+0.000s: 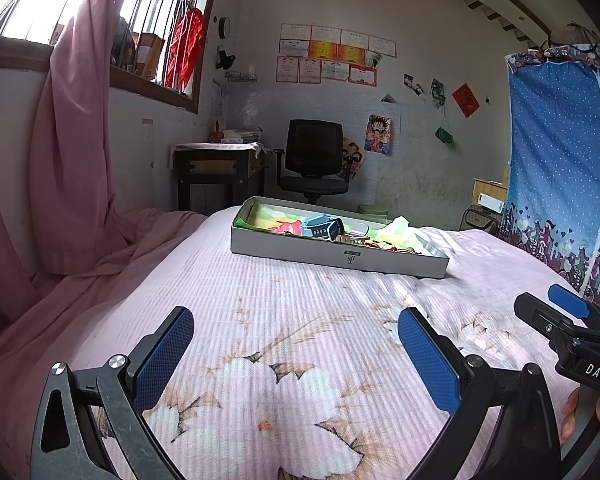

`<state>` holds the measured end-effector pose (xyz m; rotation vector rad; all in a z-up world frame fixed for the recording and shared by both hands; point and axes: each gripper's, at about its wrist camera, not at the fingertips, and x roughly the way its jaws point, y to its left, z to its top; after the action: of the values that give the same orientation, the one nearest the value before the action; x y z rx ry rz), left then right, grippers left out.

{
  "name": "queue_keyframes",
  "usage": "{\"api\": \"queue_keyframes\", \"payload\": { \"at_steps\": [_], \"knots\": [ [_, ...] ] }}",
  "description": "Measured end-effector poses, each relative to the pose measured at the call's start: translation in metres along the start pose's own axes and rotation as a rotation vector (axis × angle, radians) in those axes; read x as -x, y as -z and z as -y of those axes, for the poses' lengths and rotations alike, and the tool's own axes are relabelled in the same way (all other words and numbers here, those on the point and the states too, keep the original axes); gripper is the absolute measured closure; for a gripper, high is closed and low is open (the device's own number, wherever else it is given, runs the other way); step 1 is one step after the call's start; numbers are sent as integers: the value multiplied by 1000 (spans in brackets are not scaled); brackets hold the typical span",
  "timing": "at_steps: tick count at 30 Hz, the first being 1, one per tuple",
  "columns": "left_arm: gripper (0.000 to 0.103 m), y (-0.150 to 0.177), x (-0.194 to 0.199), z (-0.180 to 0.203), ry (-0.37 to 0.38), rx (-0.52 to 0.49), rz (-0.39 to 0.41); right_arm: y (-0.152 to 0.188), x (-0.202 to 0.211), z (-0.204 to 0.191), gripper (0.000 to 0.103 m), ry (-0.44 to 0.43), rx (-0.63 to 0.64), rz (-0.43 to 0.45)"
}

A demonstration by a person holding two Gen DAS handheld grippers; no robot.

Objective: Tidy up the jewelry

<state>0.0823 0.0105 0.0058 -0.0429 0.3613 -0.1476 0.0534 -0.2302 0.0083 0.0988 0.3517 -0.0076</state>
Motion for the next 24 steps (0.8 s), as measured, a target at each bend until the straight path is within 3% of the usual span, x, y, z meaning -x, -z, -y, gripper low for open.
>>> {"api": "queue_keyframes", "payload": {
  "at_steps": [24],
  "knots": [
    [0,0,2,2,1,-2,3,1,0,0,5,0,-1,1]
  ]
}}
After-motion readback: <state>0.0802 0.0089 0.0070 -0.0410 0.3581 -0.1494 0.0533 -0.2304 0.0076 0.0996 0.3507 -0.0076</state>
